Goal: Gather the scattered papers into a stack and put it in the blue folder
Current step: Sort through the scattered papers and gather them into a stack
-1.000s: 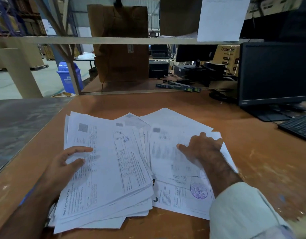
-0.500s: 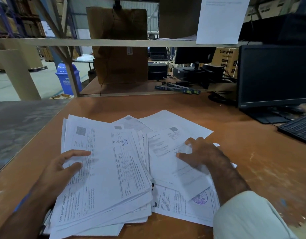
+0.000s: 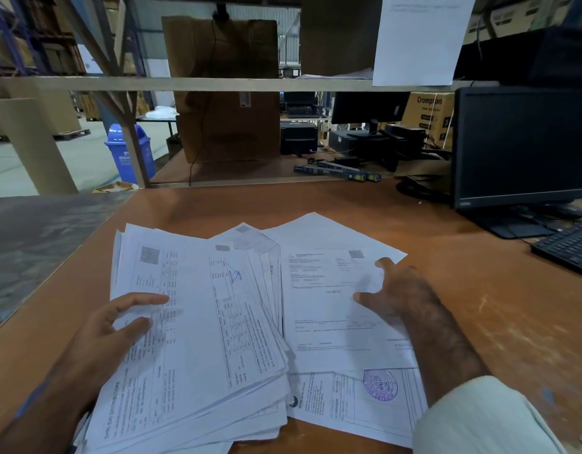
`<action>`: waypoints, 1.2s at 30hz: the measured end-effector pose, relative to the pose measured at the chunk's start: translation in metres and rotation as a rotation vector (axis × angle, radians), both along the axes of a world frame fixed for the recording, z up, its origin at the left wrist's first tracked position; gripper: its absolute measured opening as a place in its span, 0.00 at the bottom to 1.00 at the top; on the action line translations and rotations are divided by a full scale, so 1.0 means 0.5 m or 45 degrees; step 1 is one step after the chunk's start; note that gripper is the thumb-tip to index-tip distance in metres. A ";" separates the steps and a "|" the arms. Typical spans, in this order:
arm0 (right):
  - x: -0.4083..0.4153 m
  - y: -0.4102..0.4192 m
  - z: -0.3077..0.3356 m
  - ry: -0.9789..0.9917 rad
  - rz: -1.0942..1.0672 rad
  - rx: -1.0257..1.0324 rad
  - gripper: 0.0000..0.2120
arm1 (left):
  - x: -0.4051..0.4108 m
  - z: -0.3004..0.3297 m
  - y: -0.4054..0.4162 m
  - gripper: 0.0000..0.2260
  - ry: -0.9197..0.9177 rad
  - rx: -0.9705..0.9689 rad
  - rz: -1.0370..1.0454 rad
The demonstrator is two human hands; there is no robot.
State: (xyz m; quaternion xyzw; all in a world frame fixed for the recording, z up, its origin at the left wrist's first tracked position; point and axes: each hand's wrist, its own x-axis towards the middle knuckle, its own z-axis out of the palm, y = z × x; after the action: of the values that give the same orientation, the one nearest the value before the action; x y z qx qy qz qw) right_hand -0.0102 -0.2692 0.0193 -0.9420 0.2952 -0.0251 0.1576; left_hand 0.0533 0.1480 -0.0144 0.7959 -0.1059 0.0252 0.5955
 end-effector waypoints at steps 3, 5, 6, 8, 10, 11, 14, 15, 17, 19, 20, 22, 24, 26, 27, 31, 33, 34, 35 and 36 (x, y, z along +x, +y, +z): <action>0.003 -0.003 0.003 0.014 -0.017 -0.012 0.43 | 0.003 -0.004 0.004 0.18 -0.012 0.038 0.008; 0.004 -0.002 0.006 0.038 -0.027 -0.076 0.42 | 0.005 -0.006 0.007 0.19 -0.031 0.074 0.011; 0.003 -0.001 0.007 0.035 -0.029 -0.091 0.42 | 0.006 -0.006 0.008 0.19 -0.034 0.078 0.011; 0.004 0.001 0.005 0.007 -0.030 -0.076 0.42 | 0.006 -0.006 0.009 0.19 -0.040 0.078 0.010; 0.002 0.005 0.004 -0.029 -0.024 -0.044 0.42 | 0.004 -0.006 0.008 0.19 -0.040 0.057 0.004; 0.002 0.006 0.004 -0.050 -0.018 -0.032 0.42 | 0.003 -0.006 0.008 0.19 -0.038 0.044 0.001; 0.004 0.009 0.004 -0.136 0.000 0.060 0.41 | 0.001 -0.004 0.006 0.19 -0.037 0.037 -0.007; 0.005 0.007 0.002 -0.162 0.002 0.097 0.42 | 0.001 -0.003 0.004 0.19 -0.037 0.035 -0.004; 0.008 0.002 -0.004 -0.184 -0.002 0.163 0.42 | 0.001 -0.002 0.003 0.19 -0.044 0.025 0.000; 0.014 -0.010 -0.006 -0.224 0.033 0.241 0.39 | 0.002 -0.001 0.002 0.19 -0.044 0.026 -0.009; 0.015 -0.014 -0.001 -0.246 0.046 0.311 0.36 | 0.003 0.000 0.001 0.19 -0.039 0.028 -0.013; 0.018 -0.016 0.011 -0.233 0.072 0.453 0.33 | 0.003 -0.001 0.001 0.18 -0.031 0.019 -0.016; 0.020 -0.007 0.015 -0.159 0.097 0.401 0.34 | 0.000 -0.001 0.000 0.18 -0.028 -0.002 -0.011; 0.016 0.008 0.010 -0.031 0.056 0.123 0.37 | -0.002 -0.001 0.001 0.18 -0.022 -0.016 -0.011; 0.009 0.018 0.009 0.005 0.019 0.024 0.39 | 0.000 -0.002 0.003 0.18 -0.021 -0.013 -0.014; -0.009 0.059 0.006 0.053 0.040 -0.100 0.39 | 0.004 -0.007 0.006 0.18 -0.021 0.007 -0.031; -0.011 0.074 0.004 0.077 0.074 -0.162 0.38 | 0.007 -0.009 0.003 0.18 -0.085 0.052 -0.032; -0.010 0.079 0.008 0.072 0.075 -0.147 0.38 | 0.010 -0.010 0.002 0.18 -0.108 0.061 -0.029; -0.009 0.083 0.014 0.061 0.074 -0.105 0.38 | 0.011 -0.008 0.000 0.18 -0.122 0.063 -0.028; -0.008 0.086 0.022 0.040 0.063 -0.036 0.39 | 0.014 -0.009 -0.001 0.19 -0.135 0.067 -0.036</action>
State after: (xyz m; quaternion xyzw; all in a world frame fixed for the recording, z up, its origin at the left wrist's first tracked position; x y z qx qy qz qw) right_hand -0.0142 -0.2261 0.0301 -0.9514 0.2739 -0.0106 0.1404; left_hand 0.0600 0.1477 -0.0189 0.8072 -0.1491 0.0560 0.5683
